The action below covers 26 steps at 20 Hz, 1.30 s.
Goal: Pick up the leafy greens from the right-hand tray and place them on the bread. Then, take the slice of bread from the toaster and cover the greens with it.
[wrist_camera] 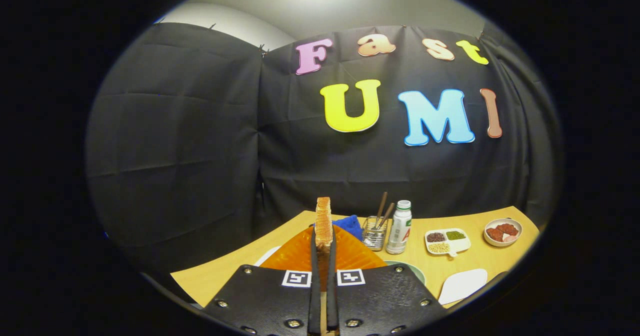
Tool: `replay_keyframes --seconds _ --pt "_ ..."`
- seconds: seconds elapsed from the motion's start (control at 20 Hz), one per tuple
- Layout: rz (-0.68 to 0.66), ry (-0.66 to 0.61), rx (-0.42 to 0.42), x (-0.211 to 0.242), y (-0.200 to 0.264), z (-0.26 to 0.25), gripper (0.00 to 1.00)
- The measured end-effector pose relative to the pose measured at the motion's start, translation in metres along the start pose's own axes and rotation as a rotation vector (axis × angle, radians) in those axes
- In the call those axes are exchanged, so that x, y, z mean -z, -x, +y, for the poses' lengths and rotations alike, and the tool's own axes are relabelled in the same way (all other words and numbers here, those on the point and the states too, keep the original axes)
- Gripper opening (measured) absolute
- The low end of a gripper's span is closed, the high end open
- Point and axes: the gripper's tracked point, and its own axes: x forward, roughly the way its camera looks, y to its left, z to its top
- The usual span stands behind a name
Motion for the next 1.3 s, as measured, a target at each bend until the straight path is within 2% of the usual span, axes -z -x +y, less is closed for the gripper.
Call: replay_keyframes --seconds 0.2,0.6,0.95,1.3 --pt "-0.004 -0.014 0.019 0.009 0.003 -0.033 0.05" --pt "0.070 0.015 0.064 0.058 -0.011 -0.077 0.05" --pt "0.116 0.018 0.002 0.105 -0.035 -0.068 0.05" --pt "0.124 -0.005 -0.019 0.120 -0.047 -0.058 0.05"
